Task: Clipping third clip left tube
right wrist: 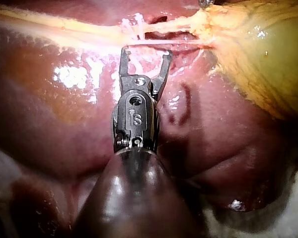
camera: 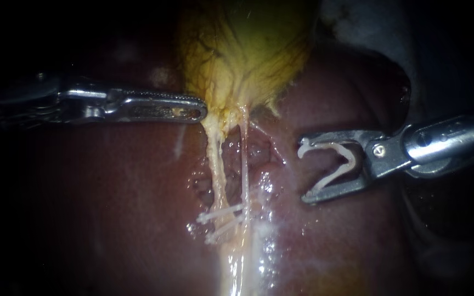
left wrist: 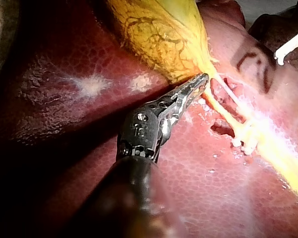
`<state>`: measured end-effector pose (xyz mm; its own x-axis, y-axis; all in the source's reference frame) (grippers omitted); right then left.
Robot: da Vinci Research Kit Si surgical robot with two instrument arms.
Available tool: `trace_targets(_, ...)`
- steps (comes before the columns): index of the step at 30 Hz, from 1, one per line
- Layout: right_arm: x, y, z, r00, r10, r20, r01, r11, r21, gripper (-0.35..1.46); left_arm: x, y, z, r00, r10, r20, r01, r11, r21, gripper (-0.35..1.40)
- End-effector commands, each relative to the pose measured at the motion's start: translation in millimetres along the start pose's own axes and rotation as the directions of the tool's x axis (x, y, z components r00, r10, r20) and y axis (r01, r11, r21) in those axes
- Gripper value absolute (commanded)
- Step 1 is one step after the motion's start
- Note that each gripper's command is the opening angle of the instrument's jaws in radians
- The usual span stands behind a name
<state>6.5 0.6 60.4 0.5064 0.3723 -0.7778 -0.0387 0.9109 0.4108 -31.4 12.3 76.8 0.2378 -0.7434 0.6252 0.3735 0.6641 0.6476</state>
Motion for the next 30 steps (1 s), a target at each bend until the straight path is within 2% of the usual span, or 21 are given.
trace_targets(1,0.0,0.0,0.0,1.0,0.0,0.0,0.0,1.0,0.0,0.59,0.0,0.0,0.0,1.0,0.0,0.0,0.0,1.0,0.0,-0.35)
trace_targets(4,0.0,0.0,0.0,1.0,0.0,0.0,0.0,1.0,0.0,0.59,-0.2,-0.1,-0.4,1.0,-0.001,-0.001,0.001,1.0,0.002,-0.35)
trace_targets(7,0.0,0.0,0.0,1.0,0.0,0.0,0.0,1.0,0.0,0.59,-1.1,-0.2,-1.5,1.0,-0.006,0.004,0.006,1.0,0.002,-0.35)
trace_targets(13,0.0,0.0,0.0,1.0,0.0,0.0,0.0,1.0,0.0,0.59,-4.6,-0.5,-5.4,0.9983,-0.034,0.046,0.035,0.999,-0.022,-0.35)
trace_targets(18,0.0,0.0,0.0,1.0,0.0,0.0,0.0,1.0,0.0,0.59,-5.9,-0.7,-7.6,0.9976,-0.027,0.064,0.03,0.999,-0.034,-0.35)
trace_targets(23,0.1,0.0,0.1,1.0,0.001,0.0,-0.001,1.0,-0.001,0.58,-5.8,-0.7,-7.8,0.9973,-0.028,0.067,0.03,0.999,-0.038,-0.35)
trace_targets(28,0.5,0.0,0.9,1.0,0.003,-0.003,-0.003,1.0,0.03,0.56,-5.7,-0.9,-7.5,0.9973,-0.027,0.068,0.03,0.999,-0.041,-0.35)
trace_targets(30,0.8,0.0,1.5,1.0,0.029,-0.007,-0.029,0.999,0.039,0.55,-5.6,-0.9,-7.4,0.9973,-0.027,0.069,0.03,0.999,-0.041,-0.35)
